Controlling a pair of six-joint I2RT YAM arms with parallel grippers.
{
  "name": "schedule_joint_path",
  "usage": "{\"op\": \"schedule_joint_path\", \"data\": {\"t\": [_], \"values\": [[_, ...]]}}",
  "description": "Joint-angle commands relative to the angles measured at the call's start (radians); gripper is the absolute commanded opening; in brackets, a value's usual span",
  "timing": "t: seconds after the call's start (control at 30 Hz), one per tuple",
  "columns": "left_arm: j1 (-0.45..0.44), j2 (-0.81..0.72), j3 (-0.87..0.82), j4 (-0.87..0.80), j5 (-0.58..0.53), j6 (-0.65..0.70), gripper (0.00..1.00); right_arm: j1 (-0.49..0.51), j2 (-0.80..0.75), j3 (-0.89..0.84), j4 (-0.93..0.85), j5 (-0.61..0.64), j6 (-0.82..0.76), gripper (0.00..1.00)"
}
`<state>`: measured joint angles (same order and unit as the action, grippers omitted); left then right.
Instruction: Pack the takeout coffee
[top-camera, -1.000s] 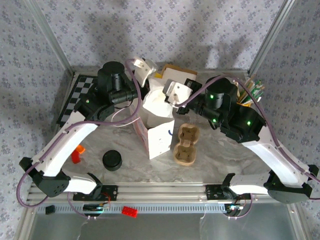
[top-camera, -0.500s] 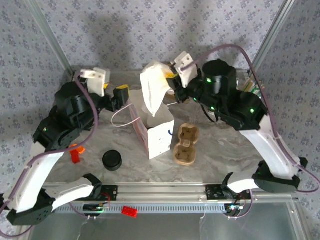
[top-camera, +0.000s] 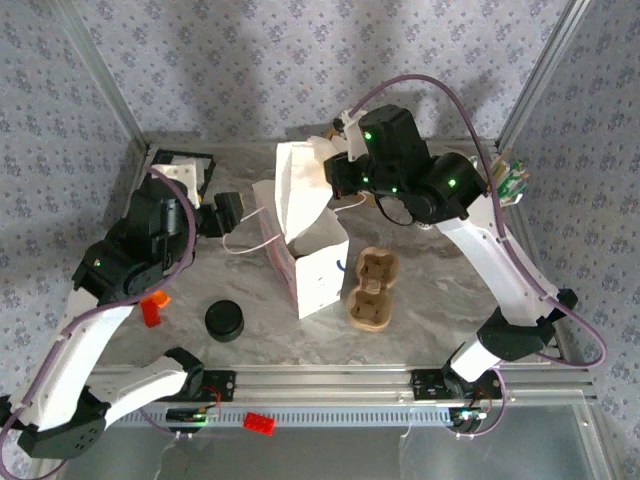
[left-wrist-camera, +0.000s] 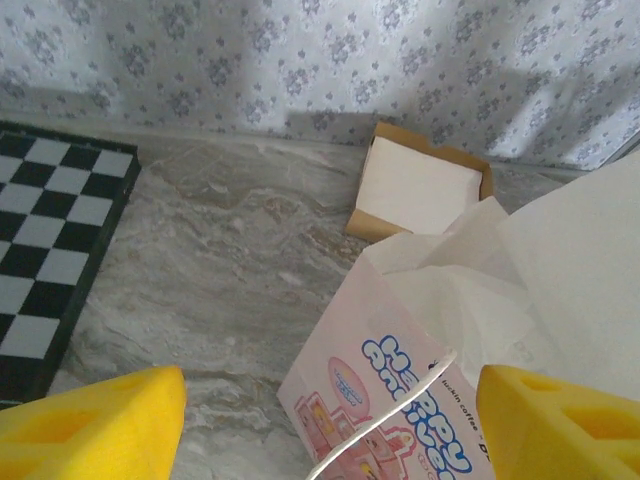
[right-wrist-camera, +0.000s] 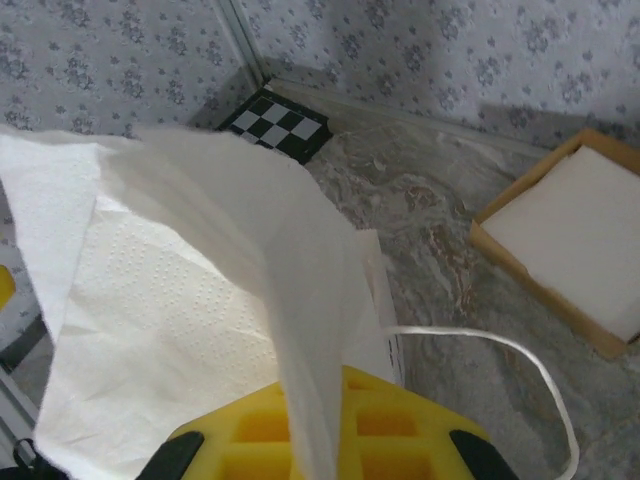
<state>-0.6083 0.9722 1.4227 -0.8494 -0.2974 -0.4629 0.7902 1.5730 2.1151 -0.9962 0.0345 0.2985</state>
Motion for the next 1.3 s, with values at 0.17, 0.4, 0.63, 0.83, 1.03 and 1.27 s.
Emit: {"op": "schedule_joint_path", "data": {"t": [0.17,0.4,0.63,0.83,1.03,1.27], "values": [[0.062,0.069,-0.06,0.033,0.09,-0.086,0.76,0.062,-0.005,-0.016,-0.109,0.084,-0.018,0.0],[0.106,0.08,-0.108,0.084,0.155,-0.101,0.74,0.113,0.041,0.009,-0.16,0.208,-0.135,0.0],[0.114,0.086,-0.119,0.091,0.157,-0.108,0.73,0.151,0.119,0.029,-0.181,0.147,-0.207,0.0],[0.123,0.086,-0.131,0.096,0.162,-0.111,0.73,0.156,0.147,-0.009,-0.211,0.083,-0.266,0.02],[0.131,0.09,-0.129,0.103,0.173,-0.108,0.73,0.153,0.146,-0.027,-0.267,0.088,-0.318,0.09],[0.138,0.1,-0.127,0.11,0.18,-0.109,0.73,0.162,0.244,0.03,-0.301,0.09,-0.331,0.16]]}}
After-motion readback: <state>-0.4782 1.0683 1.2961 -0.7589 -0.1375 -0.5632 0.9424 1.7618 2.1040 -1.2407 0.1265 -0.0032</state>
